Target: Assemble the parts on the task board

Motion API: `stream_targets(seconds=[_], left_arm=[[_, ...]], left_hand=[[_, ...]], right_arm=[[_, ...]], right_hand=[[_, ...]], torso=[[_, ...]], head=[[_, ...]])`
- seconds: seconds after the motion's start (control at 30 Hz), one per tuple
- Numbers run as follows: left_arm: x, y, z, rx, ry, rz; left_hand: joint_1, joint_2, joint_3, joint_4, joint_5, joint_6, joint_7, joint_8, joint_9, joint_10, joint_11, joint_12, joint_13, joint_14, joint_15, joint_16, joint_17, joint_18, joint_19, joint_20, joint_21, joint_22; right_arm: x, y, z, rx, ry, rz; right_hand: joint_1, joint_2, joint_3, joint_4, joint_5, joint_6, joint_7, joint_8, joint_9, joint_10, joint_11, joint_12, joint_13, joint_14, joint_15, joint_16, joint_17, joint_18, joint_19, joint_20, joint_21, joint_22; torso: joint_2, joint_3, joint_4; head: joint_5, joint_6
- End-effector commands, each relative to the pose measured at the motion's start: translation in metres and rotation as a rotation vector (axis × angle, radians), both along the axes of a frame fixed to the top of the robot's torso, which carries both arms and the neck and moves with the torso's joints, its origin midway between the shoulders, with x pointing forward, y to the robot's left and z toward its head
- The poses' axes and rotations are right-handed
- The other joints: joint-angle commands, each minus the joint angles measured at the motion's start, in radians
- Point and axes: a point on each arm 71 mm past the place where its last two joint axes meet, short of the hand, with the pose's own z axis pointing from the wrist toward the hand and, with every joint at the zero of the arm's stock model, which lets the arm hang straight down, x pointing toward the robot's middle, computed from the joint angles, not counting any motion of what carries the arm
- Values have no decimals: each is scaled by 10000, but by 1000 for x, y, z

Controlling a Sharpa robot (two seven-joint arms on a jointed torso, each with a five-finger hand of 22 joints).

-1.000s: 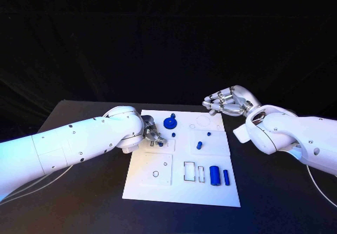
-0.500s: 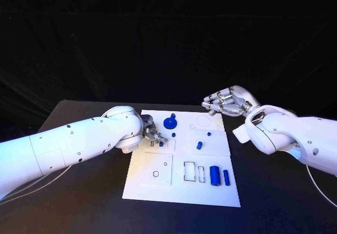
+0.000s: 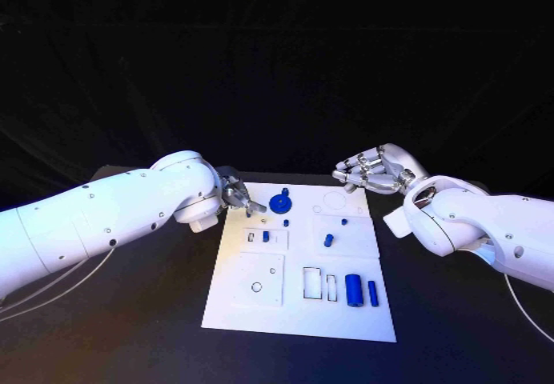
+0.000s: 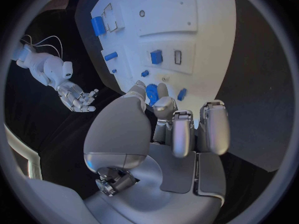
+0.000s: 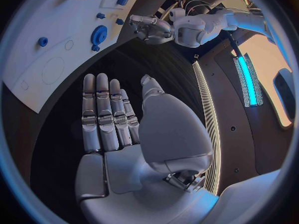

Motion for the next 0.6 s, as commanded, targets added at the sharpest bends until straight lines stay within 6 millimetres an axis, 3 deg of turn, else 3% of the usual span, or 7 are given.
stream_targets(seconds=[0.03, 0.27, 0.6], left_arm=[[7, 6, 5, -190, 88, -38], [21, 16, 8, 190, -110, 386], [30, 14, -2, 1099, -12, 289]], left_hand=[[155, 46, -121, 16, -3, -247, 113, -294, -231, -175, 98, -242, -241, 877, 116, 14, 2085, 45, -99, 42, -71, 56], [225, 172, -266, 23, -2, -301, 204, -561, -517, -147, 178, -203, -252, 878, 187, 18, 2089, 45, -91, 116, -85, 58], [153, 202, -383, 40, -10, -247, 219, -635, -630, -139, 196, -188, -262, 877, 207, 17, 2087, 42, -76, 142, -81, 75]], right_arm=[[0, 1, 0, -68, -77, 190], [-1, 2, 0, -53, -67, 206], [-1, 3, 0, -46, -54, 223]], right_hand=[[-93, -36, -75, 16, -12, -71, 17, 21, -10, -103, 1, 41, -18, -40, 1, -60, -12, 34, -69, -23, -71, -20], [-93, -36, -75, 16, -12, -71, 17, 21, -10, -103, 1, 41, -18, -40, 1, -60, -12, 34, -69, -23, -71, -20], [-93, -36, -75, 16, -12, -71, 17, 21, -10, -103, 1, 41, -18, -40, 1, -60, -12, 34, -69, -23, -71, -20]], torso=[[-5, 9, 13], [15, -5, -1], [6, -3, 8]], head=[[19, -1], [-4, 19], [42, -12]])
